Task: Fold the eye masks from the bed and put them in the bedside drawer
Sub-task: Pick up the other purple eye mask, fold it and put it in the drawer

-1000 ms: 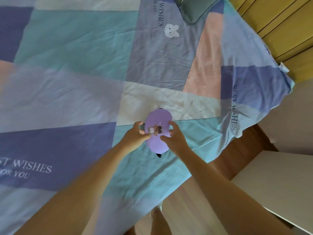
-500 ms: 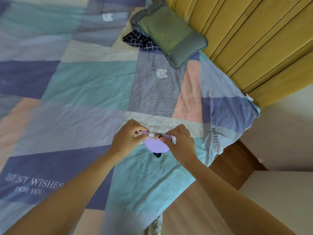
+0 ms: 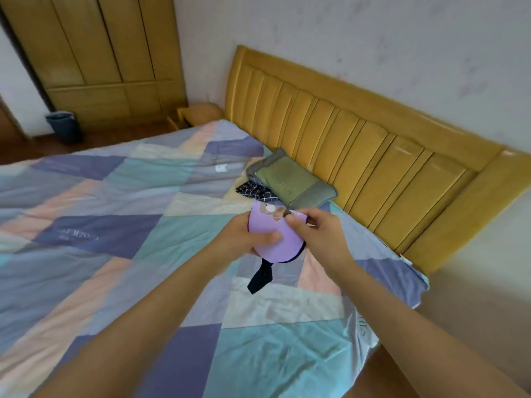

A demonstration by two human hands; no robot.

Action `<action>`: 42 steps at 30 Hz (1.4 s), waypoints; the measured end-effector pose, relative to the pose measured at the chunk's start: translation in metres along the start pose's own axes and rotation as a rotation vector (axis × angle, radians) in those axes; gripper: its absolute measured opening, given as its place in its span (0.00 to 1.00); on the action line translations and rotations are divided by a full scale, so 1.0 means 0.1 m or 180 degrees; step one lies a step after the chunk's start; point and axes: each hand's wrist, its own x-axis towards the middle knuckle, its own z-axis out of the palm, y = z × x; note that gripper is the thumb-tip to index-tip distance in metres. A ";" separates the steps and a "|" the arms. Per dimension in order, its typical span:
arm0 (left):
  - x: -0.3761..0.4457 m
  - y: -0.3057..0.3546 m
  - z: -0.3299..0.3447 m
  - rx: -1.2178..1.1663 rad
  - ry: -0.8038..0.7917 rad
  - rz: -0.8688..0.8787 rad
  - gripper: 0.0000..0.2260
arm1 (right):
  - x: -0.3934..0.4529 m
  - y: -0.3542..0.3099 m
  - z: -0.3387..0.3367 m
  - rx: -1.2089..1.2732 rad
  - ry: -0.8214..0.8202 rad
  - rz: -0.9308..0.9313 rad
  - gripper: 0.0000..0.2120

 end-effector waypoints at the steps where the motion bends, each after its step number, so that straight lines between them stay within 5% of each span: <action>1: -0.04 0.14 0.01 0.0002 0.0104 0.0094 0.13 | -0.02 -0.14 -0.03 0.0337 0.0002 0.0064 0.07; 4: -0.14 0.54 0.02 -0.0170 0.0503 0.0403 0.14 | -0.13 -0.45 -0.09 0.1404 -0.0187 0.0498 0.18; 7: -0.23 0.84 0.01 -0.0380 0.0810 0.0646 0.11 | -0.29 -0.59 -0.10 0.1669 -0.0526 0.0791 0.26; 13: -0.40 1.28 0.00 -0.0371 0.0932 0.1043 0.13 | -0.52 -0.82 -0.07 0.0665 -0.0954 -0.0186 0.05; 19: -0.54 1.48 0.01 -0.0330 0.0961 0.1257 0.14 | -0.49 -1.04 0.03 0.0363 -0.0244 -0.0805 0.09; 21: -0.57 1.52 0.02 -0.0357 0.0963 0.1284 0.13 | -0.50 -1.11 0.04 0.0268 -0.0225 -0.0984 0.06; 24: -0.61 1.55 -0.03 -0.0347 0.1121 0.1304 0.13 | -0.55 -1.16 0.04 0.0493 -0.0256 -0.1138 0.17; 29: -0.67 1.56 -0.11 -0.0537 0.1456 0.1356 0.16 | -0.67 -1.22 -0.02 0.0602 -0.0340 -0.1246 0.14; 35: -0.73 1.61 -0.16 -0.0709 0.1789 0.1422 0.16 | -0.85 -1.36 -0.10 0.1412 -0.0454 -0.0916 0.13; 42: -0.81 1.62 -0.33 -0.1155 0.1899 0.1452 0.18 | -0.90 -1.54 -0.33 0.3585 -0.0811 -0.0267 0.16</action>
